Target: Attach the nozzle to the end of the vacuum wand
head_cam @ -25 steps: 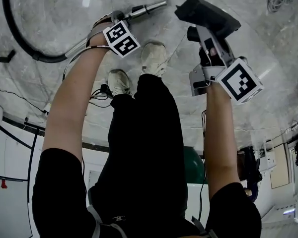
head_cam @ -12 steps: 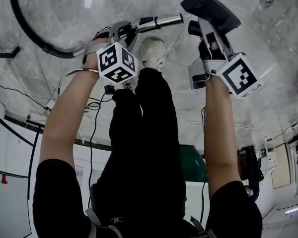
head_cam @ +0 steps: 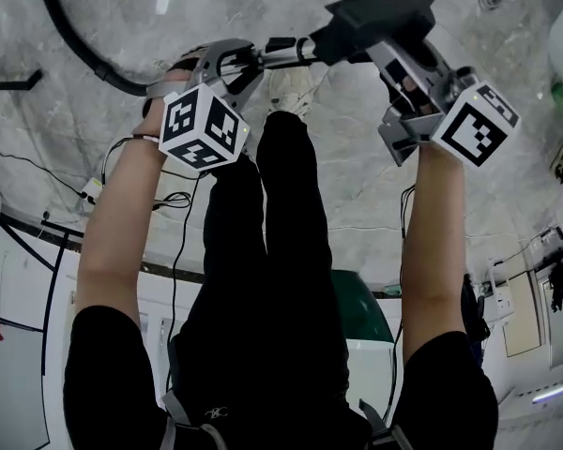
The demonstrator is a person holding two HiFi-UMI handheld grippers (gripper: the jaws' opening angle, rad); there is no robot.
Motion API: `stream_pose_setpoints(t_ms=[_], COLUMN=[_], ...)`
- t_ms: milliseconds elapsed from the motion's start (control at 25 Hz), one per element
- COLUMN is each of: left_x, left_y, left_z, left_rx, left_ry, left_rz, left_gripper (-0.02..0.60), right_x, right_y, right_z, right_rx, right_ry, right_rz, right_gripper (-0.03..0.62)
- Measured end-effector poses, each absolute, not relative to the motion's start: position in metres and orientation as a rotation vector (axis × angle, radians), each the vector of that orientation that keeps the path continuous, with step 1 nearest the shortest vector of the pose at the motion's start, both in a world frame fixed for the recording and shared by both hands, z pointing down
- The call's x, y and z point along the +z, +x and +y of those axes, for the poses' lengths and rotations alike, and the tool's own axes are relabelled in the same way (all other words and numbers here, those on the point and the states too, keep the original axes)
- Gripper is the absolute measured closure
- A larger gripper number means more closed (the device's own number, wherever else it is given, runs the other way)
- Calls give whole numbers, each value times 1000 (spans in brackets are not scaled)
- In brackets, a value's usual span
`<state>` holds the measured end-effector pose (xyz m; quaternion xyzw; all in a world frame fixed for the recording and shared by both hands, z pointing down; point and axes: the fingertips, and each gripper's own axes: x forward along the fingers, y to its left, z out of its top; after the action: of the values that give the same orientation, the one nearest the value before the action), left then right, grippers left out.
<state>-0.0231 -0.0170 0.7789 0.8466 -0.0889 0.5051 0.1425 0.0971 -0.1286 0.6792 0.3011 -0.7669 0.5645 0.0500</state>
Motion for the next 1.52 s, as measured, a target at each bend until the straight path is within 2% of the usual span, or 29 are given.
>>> stream_pose_setpoints(t_ms=[120, 280, 360, 520, 600, 760, 840, 920, 1120, 1240, 1360, 1520], left_x=[754, 743, 738, 714, 702, 690, 685, 678, 661, 660, 666, 670], left_y=[-27, -33, -37, -51, -53, -49, -46, -50, -56, -57, -44, -30], left_z=[-16, -34, -31, -9, -3, -21, -19, -15, -6, -14, -19, -20], left_rx=[1424, 1435, 1428, 1381, 1343, 1272, 1256, 1230, 1200, 1188, 1169, 1127], left_ry=[2434, 2400, 2400, 2438, 2442, 2428, 2433, 2466, 2554, 2555, 2566, 2624], left_rz=[-277, -396, -381, -200, -177, -340, -338, -296, -151, -251, -346, -366], left_gripper=[405, 405, 405, 408, 419, 419, 419, 419, 424, 425, 423, 423], right_x=[644, 635, 628, 590, 575, 570, 570, 557, 525, 527, 545, 562], right_y=[79, 85, 77, 34, 26, 43, 50, 39, 4, 7, 25, 45], right_z=[-127, -150, -148, -109, -99, -133, -132, -123, -93, -111, -123, -124], right_rx=[1676, 1619, 1569, 1459, 1381, 1457, 1450, 1393, 1135, 1188, 1332, 1509], right_ry=[696, 1246, 1308, 659, 523, 1220, 1412, 1321, 710, 935, 1260, 1461], right_rz=[-2462, -2287, -2236, -2551, -2618, -2387, -2222, -2320, -2734, -2689, -2436, -2127], right_gripper=[422, 424, 424, 427, 427, 430, 429, 430, 430, 431, 431, 431])
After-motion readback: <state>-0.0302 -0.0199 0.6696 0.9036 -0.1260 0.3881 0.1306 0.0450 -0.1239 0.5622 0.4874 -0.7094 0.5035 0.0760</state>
